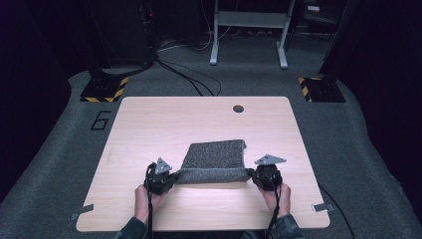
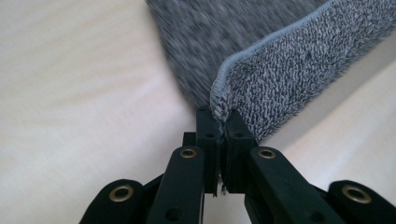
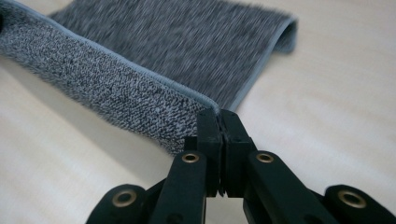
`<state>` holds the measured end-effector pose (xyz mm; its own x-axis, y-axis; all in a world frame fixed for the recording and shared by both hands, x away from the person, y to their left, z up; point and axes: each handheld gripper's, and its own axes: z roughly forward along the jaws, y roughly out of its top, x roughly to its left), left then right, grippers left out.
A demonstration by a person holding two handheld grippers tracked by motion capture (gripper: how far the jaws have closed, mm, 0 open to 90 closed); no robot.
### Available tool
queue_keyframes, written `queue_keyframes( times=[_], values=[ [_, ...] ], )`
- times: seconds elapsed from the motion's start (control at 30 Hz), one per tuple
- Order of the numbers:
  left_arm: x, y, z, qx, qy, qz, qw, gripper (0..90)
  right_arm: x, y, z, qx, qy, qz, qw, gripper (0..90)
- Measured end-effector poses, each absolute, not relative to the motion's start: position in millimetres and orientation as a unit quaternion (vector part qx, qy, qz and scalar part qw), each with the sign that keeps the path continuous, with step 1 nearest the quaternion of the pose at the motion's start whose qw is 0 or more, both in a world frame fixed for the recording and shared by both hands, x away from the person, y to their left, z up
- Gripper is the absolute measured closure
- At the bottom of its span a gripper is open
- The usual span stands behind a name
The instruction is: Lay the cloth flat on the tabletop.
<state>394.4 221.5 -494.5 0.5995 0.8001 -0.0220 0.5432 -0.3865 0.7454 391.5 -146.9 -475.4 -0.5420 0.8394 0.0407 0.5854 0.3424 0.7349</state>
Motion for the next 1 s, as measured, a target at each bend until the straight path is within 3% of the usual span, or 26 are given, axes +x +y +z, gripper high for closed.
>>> queue_keyframes(
  times=[0.07,0.13,0.2,0.27,0.3,0.33,0.37,0.4,0.43,0.57,0.73,0.9,1.0],
  values=[
    [427.9,220.2,-474.4,0.818,0.408,0.189,0.36,87.0,421.8,-145.1,-463.1,0.44,0.801,0.355,0.197,88.7],
    [437.4,220.1,-468.6,0.818,0.407,0.193,0.357,87.0,437.1,-143.5,-455.9,0.44,0.801,0.353,0.203,88.7],
    [480.6,220.2,-440.3,0.811,0.411,0.221,0.353,87.0,477.4,-140.0,-430.2,0.442,0.792,0.356,0.224,88.8],
    [495.9,220.6,-427.5,0.805,0.418,0.231,0.353,87.0,487.1,-138.5,-421.7,0.445,0.788,0.359,0.228,88.8],
    [523.2,219.9,-390.9,0.787,0.423,0.261,0.366,87.0,514.5,-135.9,-391.2,0.441,0.779,0.368,0.25,88.8],
    [523.2,219.9,-390.9,0.787,0.423,0.261,0.366,87.0,514.5,-135.9,-391.2,0.441,0.779,0.368,0.25,88.8],
    [531.2,218.1,-351.2,0.77,0.414,0.294,0.385,86.9,528.7,-132.8,-357.5,0.434,0.77,0.378,0.277,88.9],
    [531.2,218.1,-351.2,0.77,0.414,0.294,0.385,86.9,531.5,-132.2,-339.6,0.428,0.765,0.385,0.288,88.8],
    [524.4,217.1,-316.3,0.762,0.389,0.328,0.401,86.9,530.6,-132.2,-322.3,0.418,0.759,0.398,0.301,88.8],
    [488.3,216.8,-294.1,0.755,0.348,0.364,0.421,86.6,502.2,-133.2,-281.7,0.386,0.746,0.431,0.33,88.7],
    [451.5,217.7,-323.2,0.766,0.321,0.365,0.419,86.0,451.4,-134.2,-306.1,0.353,0.763,0.436,0.32,88.4],
    [410.2,216.5,-407.2,0.805,0.325,0.298,0.397,84.5,410.8,-136.1,-378.2,0.356,0.796,0.413,0.265,88.2],
    [397.8,215.9,-433.1,0.813,0.332,0.272,0.394,83.3,393.5,-137.6,-421.3,0.377,0.806,0.396,0.227,88.1]
  ],
)
